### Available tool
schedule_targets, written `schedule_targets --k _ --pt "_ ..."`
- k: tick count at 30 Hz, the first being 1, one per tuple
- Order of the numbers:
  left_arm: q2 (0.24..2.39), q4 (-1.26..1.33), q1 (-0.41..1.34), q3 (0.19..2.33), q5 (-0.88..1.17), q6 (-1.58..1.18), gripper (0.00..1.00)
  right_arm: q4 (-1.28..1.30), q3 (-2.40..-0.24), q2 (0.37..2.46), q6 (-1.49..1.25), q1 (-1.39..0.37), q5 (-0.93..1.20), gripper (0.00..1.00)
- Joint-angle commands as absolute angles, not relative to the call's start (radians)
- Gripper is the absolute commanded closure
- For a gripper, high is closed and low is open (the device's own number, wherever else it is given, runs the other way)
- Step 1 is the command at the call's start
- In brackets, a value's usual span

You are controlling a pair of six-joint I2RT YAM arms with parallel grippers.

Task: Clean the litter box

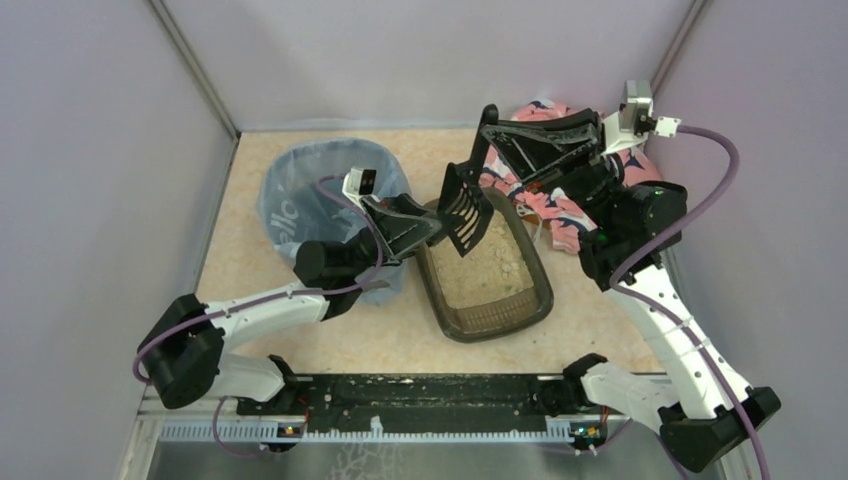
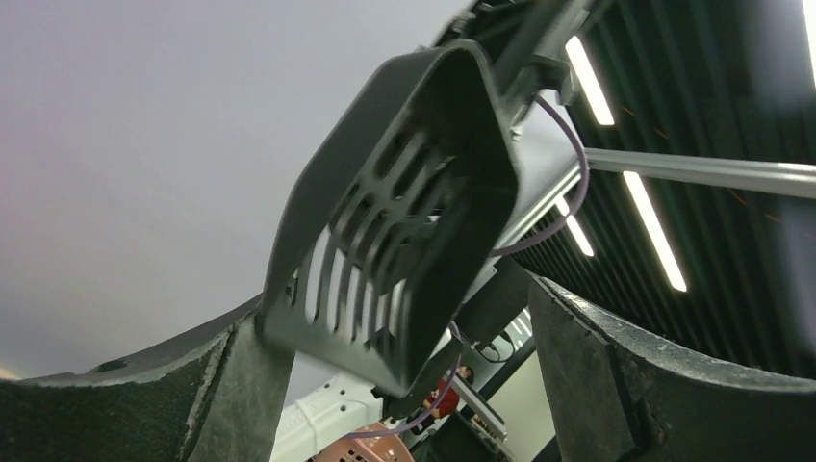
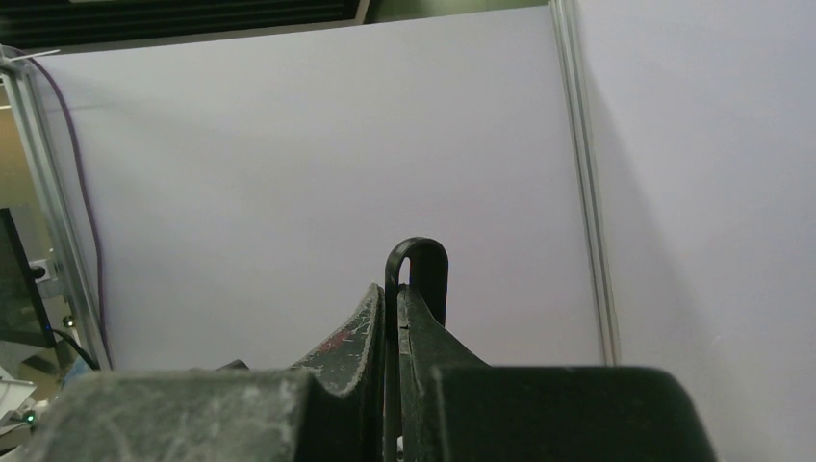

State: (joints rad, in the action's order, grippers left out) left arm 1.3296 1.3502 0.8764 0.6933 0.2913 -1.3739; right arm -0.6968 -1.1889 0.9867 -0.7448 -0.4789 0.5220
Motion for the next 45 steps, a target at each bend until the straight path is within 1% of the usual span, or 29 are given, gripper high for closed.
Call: schedule_targets --k 1,5,7,8,12,13,15,16,19,21,22,23,25,26,27,32,35,39,42,45 --pt "1.323 1.450 0.894 0.744 0.329 -1.379 0.09 -0.776 -1.195 1.009 -0.761 -0.468 0.544 1.00" --pt "1.336 1.435 0.905 0.768 0.339 -1.377 0.14 -0.820 -1.189 1.038 -0.787 -0.468 0.561 1.00" --pt "1.356 1.443 0.916 0.786 0.351 -1.382 0.19 -0.836 -1.186 1.047 -0.793 -0.468 0.563 1.00" --pt "1.365 1.446 0.922 0.791 0.352 -1.385 0.24 -0.840 -1.183 1.049 -0.794 -0.468 0.563 1.00" --pt "1.384 1.457 0.928 0.788 0.347 -1.394 0.58 -0.835 -1.175 1.043 -0.779 -0.468 0.558 1.00" --pt "1.382 1.454 0.928 0.784 0.343 -1.390 0.68 -0.832 -1.172 1.040 -0.776 -0.468 0.560 1.00" --pt "1.380 1.441 0.927 0.782 0.340 -1.371 0.93 -0.828 -1.162 1.031 -0.769 -0.468 0.563 1.00" --pt "1.377 1.428 0.926 0.782 0.337 -1.362 1.00 -0.821 -1.158 1.027 -0.765 -0.467 0.562 1.00" --pt "1.356 1.340 0.911 0.798 0.372 -1.301 1.00 -0.767 -1.142 1.005 -0.734 -0.468 0.547 1.00" --pt "1.327 1.133 0.893 0.874 0.459 -1.180 1.00 -0.677 -1.135 0.976 -0.691 -0.468 0.501 0.99" --pt "1.307 1.002 0.891 0.909 0.480 -1.091 1.00 -0.617 -1.132 0.961 -0.659 -0.468 0.471 0.81" --pt "1.289 0.805 0.891 0.951 0.477 -1.000 1.00 -0.546 -1.128 0.944 -0.624 -0.468 0.446 0.70" --pt "1.259 0.539 0.887 1.036 0.444 -0.775 1.00 -0.444 -1.123 0.911 -0.555 -0.468 0.394 0.55" --pt "1.248 0.441 0.881 1.074 0.433 -0.702 1.00 -0.398 -1.120 0.896 -0.524 -0.468 0.374 0.49" --pt "1.244 0.386 0.871 1.100 0.455 -0.647 1.00 -0.353 -1.116 0.884 -0.493 -0.468 0.353 0.47" --pt "1.249 0.248 0.789 1.175 0.627 -0.550 1.00 -0.203 -1.093 0.855 -0.403 -0.468 0.293 0.41" --pt "1.250 0.175 0.752 1.208 0.699 -0.505 1.00 -0.207 -1.046 0.817 -0.392 -0.468 0.283 0.37" --pt "1.262 0.012 0.724 1.280 0.735 -0.438 1.00 -0.160 -1.042 0.776 -0.349 -0.468 0.279 0.37" --pt "1.256 0.009 0.692 1.285 0.754 -0.455 1.00 -0.108 -1.069 0.761 -0.322 -0.468 0.314 0.37" --pt "1.255 0.097 0.640 1.254 0.818 -0.547 1.00 -0.083 -1.059 0.725 -0.308 -0.468 0.358 0.37"
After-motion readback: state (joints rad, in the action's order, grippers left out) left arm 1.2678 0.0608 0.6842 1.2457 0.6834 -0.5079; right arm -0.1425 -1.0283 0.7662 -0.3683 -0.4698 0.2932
